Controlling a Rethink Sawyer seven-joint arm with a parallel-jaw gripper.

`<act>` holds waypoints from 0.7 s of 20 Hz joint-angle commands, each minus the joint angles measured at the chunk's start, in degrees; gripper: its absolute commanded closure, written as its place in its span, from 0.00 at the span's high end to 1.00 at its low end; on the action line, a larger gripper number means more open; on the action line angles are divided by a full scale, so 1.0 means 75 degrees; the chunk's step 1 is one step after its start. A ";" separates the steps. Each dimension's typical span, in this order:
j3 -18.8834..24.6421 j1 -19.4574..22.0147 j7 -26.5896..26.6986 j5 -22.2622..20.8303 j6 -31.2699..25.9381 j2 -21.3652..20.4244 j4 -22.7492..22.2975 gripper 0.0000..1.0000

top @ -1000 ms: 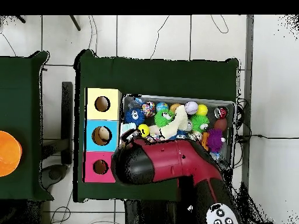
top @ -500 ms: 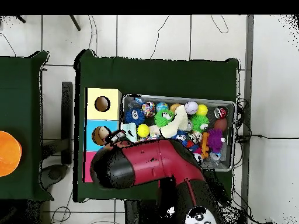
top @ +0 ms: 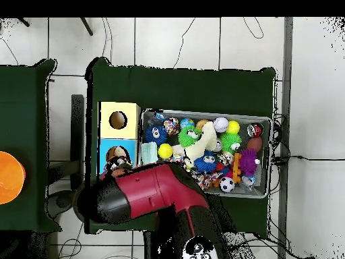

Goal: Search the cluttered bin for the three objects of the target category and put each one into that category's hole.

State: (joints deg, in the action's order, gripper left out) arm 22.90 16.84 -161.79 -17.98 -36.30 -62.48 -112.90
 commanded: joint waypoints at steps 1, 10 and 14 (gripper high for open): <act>-0.0646 -0.0367 -0.0670 -0.0285 0.0499 0.0509 -0.0250 0.00; -0.1383 -0.0860 -0.0672 -0.0696 0.0982 0.0731 -0.0327 0.00; -0.1614 -0.1015 -0.0549 -0.0819 0.0871 0.0900 -0.0342 0.00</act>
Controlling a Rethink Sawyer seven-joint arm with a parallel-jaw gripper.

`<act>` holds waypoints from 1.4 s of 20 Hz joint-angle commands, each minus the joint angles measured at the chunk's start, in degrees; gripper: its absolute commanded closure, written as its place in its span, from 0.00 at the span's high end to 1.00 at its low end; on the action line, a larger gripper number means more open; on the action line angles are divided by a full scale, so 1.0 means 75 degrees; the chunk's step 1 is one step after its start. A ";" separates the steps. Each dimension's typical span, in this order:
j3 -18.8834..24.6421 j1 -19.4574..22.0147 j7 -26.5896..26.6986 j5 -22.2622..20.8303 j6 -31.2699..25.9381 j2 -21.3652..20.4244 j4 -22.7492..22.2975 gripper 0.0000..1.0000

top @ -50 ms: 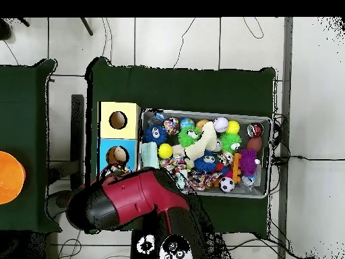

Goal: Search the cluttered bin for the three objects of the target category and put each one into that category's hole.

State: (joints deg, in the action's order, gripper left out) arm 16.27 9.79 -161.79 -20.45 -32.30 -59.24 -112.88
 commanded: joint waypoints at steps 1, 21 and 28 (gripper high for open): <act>-0.0758 -0.0081 -0.0476 -0.0503 0.0285 0.0537 -0.0335 0.00; -0.1107 -0.0461 -0.0788 0.0334 0.1527 0.1331 -0.0890 0.00; -0.1087 -0.0568 -0.0770 0.0714 0.1372 0.1112 -0.1101 0.00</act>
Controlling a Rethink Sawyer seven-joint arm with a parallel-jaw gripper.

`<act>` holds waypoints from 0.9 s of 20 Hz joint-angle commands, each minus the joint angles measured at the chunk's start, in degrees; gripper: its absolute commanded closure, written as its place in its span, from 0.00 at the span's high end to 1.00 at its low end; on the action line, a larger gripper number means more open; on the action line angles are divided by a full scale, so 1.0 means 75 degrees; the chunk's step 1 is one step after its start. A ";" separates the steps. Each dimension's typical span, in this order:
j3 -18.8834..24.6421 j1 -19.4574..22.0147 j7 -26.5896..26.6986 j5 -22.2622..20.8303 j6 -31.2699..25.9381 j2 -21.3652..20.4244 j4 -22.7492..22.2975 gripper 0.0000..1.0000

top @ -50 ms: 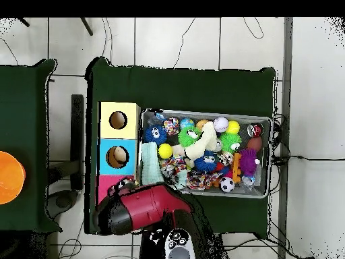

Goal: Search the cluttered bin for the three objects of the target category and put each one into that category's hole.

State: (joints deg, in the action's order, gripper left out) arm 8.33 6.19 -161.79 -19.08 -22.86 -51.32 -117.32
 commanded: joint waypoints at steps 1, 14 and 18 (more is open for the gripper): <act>-0.0033 -0.0118 -0.0779 0.0576 0.0102 0.0027 -0.0531 0.00; -0.0175 -0.0574 -0.0846 0.1154 0.0093 -0.0188 -0.0471 0.00; -0.0249 -0.0730 -0.0921 0.1261 0.0231 -0.0052 -0.0424 0.00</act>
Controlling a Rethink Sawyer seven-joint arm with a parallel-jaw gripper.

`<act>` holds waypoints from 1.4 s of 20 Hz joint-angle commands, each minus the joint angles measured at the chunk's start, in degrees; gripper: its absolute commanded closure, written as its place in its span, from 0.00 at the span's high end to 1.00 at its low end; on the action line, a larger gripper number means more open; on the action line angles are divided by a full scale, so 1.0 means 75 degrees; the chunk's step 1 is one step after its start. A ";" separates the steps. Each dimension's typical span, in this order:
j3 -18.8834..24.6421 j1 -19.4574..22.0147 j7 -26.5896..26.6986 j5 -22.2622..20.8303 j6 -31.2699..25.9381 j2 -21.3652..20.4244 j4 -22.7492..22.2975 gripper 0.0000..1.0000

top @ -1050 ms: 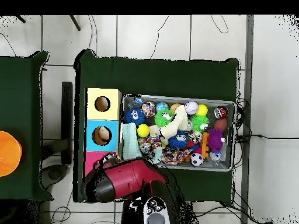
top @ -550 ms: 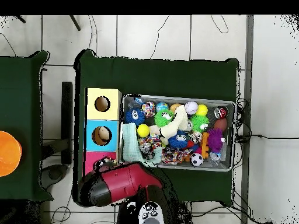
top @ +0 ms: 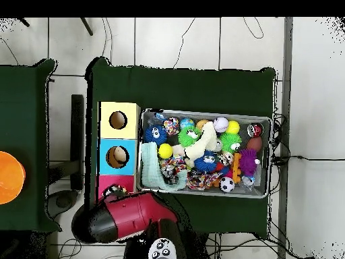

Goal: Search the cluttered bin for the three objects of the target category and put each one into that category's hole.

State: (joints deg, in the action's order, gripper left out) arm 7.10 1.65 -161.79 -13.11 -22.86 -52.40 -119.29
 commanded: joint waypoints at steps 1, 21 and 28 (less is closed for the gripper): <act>-0.0120 -0.0171 -0.0948 0.0489 0.0301 0.0121 -0.0147 0.00; -0.1452 -0.1224 -0.0890 0.0191 0.1134 0.0563 0.0680 0.00; -0.1623 -0.1337 -0.0796 0.0401 0.1554 0.0824 0.0629 0.00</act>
State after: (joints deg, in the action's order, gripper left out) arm -3.01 -8.57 -161.79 -11.01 -15.68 -49.68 -118.65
